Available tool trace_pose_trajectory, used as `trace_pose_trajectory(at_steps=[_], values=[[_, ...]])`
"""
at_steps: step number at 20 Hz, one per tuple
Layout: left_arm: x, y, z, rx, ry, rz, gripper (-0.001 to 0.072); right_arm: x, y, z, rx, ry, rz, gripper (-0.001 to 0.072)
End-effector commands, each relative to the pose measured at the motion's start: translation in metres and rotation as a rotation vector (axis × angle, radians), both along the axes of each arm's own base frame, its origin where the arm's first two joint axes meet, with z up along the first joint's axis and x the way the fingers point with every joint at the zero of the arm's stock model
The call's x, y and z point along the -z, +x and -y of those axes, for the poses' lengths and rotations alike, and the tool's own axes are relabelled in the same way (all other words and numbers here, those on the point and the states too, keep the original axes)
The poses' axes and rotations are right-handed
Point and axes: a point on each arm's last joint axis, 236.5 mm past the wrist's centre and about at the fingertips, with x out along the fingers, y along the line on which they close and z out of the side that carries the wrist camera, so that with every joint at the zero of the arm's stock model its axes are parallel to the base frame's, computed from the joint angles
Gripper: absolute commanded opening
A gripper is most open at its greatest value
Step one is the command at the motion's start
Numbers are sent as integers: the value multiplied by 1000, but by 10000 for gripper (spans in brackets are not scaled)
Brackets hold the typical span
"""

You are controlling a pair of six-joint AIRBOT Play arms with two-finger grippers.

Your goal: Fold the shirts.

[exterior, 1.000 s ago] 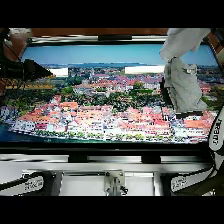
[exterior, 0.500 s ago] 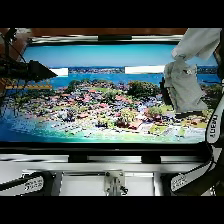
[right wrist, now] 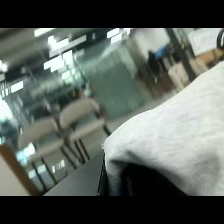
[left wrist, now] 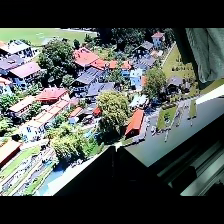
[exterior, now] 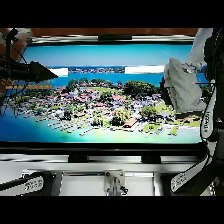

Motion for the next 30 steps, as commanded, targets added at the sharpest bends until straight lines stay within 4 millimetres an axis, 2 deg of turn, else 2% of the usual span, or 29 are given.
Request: trace_pose_trajectory(at_steps=[1, 3, 6, 7, 10, 11, 13, 15, 17, 19, 22, 23, 24, 25, 26, 28, 30], values=[[0, 0, 0, 1, 0, -1, 33, 55, 4, -34, -128, -115, -346, 84], [0, 0, 0, 1, 0, -1, 33, 71, -20, -42, -178, -156, -548, 84], [0, 2, 0, -4, 1, 9, 33, 93, -86, -42, -215, -184, -877, 84], [0, 2, 0, 3, 6, 17, 33, 104, -113, -38, -200, -174, -999, 84], [0, 1, 0, 11, 10, 23, 33, 134, -189, -4, -62, -122, -1328, 85], [0, 1, 0, 12, 10, 22, 33, 142, -211, 6, -21, -90, -1418, 85], [0, 1, 0, 12, 10, 22, 33, 154, -242, 13, 1, -37, -1542, 85], [0, 0, 0, 15, 11, 20, 33, 162, -264, 17, 24, 46, -1617, 85], [0, 0, 0, 15, 10, 20, 33, 171, -270, 18, 48, 132, -1625, 85], [0, 0, 0, 22, 15, 29, 33, 193, -270, 9, 33, 210, -1642, 85], [0, 1, 0, 27, 20, 37, 33, 241, -273, -15, -39, 323, -1690, 89], [0, 1, 0, 30, 22, 40, 33, 256, -281, -19, -40, 345, -1730, 149], [0, 1, 0, 31, 22, 41, 33, 267, -289, -20, -38, 353, -1769, 425], [0, 1, 0, 31, 22, 41, 33, 270, -299, -17, -48, 325, -1815, 615], [0, 1, 0, 30, 22, 41, 33, 268, -308, -13, -54, 287, -1860, 633], [0, 1, 0, 29, 22, 42, 33, 247, -331, 18, 81, 199, -1942, 633], [0, 2, 0, 27, 22, 43, 33, 202, -341, 56, 235, 59, -1952, 633]])
